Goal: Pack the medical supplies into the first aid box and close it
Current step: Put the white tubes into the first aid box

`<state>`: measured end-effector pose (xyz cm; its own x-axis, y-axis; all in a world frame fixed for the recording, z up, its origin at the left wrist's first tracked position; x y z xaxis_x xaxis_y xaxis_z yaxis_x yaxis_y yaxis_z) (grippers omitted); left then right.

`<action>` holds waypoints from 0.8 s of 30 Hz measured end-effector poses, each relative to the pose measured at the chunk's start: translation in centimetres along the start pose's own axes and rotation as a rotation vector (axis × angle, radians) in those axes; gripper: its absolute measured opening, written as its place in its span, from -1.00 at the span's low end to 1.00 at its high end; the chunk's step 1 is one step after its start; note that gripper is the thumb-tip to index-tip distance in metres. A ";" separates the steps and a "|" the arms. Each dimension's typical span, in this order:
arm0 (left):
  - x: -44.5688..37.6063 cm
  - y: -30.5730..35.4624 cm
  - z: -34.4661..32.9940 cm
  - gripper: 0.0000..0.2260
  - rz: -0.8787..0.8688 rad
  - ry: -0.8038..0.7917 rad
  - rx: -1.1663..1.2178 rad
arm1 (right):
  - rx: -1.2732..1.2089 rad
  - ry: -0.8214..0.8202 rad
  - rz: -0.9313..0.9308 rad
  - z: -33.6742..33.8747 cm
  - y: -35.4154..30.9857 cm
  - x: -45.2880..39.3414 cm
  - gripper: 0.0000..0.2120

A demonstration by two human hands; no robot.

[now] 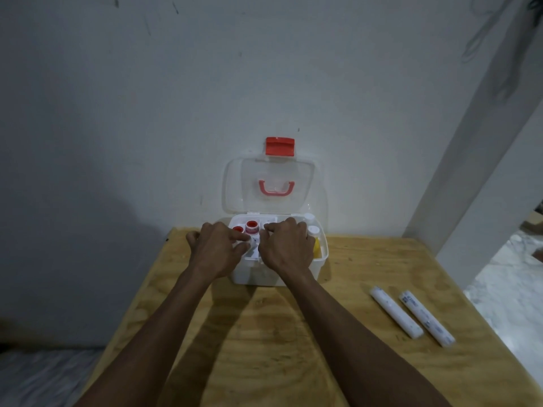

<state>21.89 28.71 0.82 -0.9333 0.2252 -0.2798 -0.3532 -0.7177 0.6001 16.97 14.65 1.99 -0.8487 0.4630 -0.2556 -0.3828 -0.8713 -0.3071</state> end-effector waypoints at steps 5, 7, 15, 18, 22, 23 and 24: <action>0.3 0.2 0.3 -0.72 0.008 0.010 0.025 | -0.088 0.030 0.008 0.3 0.2 0.0 -0.70; 0.6 0.5 0.6 -0.71 0.006 0.042 0.066 | -0.147 0.058 0.027 0.6 0.5 0.0 -0.71; 3.0 5.8 1.5 -0.80 -0.168 0.256 0.256 | -0.343 0.192 0.034 3.9 5.5 1.0 -0.74; 4.9 9.5 0.3 -0.84 -0.254 0.279 0.357 | -0.381 0.252 -0.027 5.8 10.2 1.6 -0.76; 6.9 14.2 -3.8 -0.84 -0.268 0.134 0.474 | -0.361 0.291 -0.153 7.2 17.2 2.2 -0.78; 7.1 15.0 -5.3 -0.81 -0.239 0.071 0.471 | -0.348 0.281 -0.182 7.6 18.8 2.5 -0.77; 7.3 15.6 -6.8 -0.77 -0.204 0.009 0.456 | -0.333 0.258 -0.209 7.8 20.4 2.7 -0.77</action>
<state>9.99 14.67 3.05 -0.8425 0.3238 -0.4306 -0.5228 -0.2982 0.7986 3.99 -3.14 2.16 -0.6312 0.6849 -0.3639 -0.3618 -0.6750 -0.6430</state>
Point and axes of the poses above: each hand's wrist, its own x-axis away from the middle knuckle, its own z-axis out of the back of the hand, y = z × x, the point moved 3 cm from there along -x, towards the middle knuckle, and after that the axes turned 11 degrees about x, right-handed, at the moved point
